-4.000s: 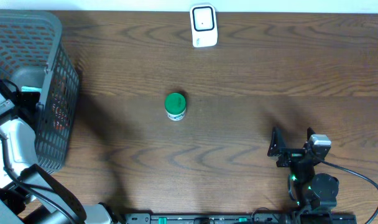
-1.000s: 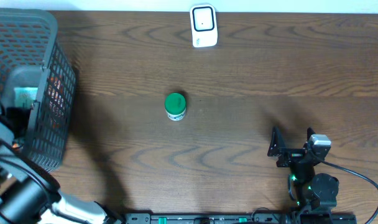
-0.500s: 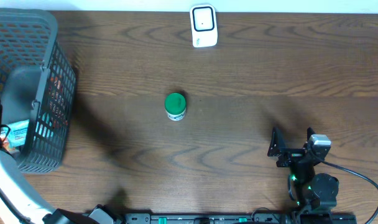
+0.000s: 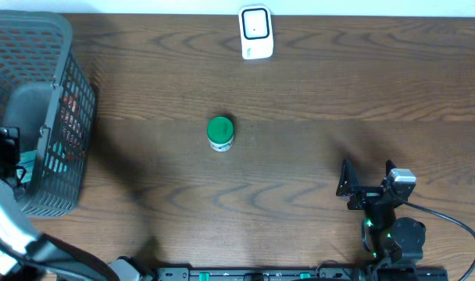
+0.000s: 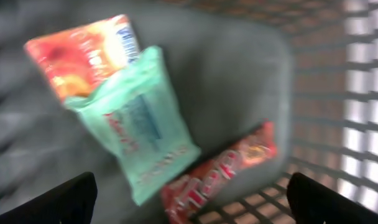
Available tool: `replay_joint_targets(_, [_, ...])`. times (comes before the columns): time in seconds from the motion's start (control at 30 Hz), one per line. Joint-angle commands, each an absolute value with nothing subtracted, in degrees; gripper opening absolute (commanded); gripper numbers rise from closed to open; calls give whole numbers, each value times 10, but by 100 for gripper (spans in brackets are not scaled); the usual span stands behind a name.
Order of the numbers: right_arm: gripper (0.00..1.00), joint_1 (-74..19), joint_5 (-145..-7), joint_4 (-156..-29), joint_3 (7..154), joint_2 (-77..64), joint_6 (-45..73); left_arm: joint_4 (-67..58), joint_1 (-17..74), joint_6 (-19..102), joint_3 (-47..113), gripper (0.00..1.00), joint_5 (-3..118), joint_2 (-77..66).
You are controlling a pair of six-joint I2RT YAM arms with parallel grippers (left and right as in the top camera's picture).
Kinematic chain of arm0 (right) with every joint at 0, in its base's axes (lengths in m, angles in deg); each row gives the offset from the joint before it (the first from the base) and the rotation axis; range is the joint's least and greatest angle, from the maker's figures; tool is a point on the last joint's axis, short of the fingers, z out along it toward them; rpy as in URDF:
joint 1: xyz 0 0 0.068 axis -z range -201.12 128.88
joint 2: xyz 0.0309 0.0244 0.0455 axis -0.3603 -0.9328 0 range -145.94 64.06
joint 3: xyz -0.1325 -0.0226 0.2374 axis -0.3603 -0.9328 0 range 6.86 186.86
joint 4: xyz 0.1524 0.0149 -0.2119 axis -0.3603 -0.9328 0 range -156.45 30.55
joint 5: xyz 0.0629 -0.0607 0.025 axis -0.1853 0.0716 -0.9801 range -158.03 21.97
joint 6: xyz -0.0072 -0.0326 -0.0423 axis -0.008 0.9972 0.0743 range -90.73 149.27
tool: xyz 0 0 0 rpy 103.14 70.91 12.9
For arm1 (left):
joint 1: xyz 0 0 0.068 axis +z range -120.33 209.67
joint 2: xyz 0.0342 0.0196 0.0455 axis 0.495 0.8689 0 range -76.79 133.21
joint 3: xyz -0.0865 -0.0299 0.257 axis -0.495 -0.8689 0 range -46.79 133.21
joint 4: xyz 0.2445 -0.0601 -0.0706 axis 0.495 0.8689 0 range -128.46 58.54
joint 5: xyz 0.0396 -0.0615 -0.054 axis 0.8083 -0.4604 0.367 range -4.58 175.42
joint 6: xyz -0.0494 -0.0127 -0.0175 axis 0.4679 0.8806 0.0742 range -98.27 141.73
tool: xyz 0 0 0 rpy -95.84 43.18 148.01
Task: Scan the item barcode
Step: 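Grasp the mint-green wrapped snack in the basket with the left gripper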
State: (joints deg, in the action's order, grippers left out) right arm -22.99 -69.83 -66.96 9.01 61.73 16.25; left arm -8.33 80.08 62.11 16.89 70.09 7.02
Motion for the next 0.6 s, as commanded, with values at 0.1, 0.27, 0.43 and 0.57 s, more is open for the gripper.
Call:
replay_joint_targets(0.1, [99, -235, -700, -669, 87, 616, 161, -44, 801, 698, 174, 98, 733, 117])
replay_joint_targets(0.27, [99, -235, -700, -669, 87, 616, 161, -9, 801, 722, 172, 98, 772, 136])
replay_joint_targets(0.43, [99, -235, -700, -669, 87, 616, 161, -4, 801, 725, 166, 98, 784, 142])
replay_joint_targets(0.57, [99, -235, -700, -669, 87, 616, 161, -15, 801, 728, 155, 98, 809, 146])
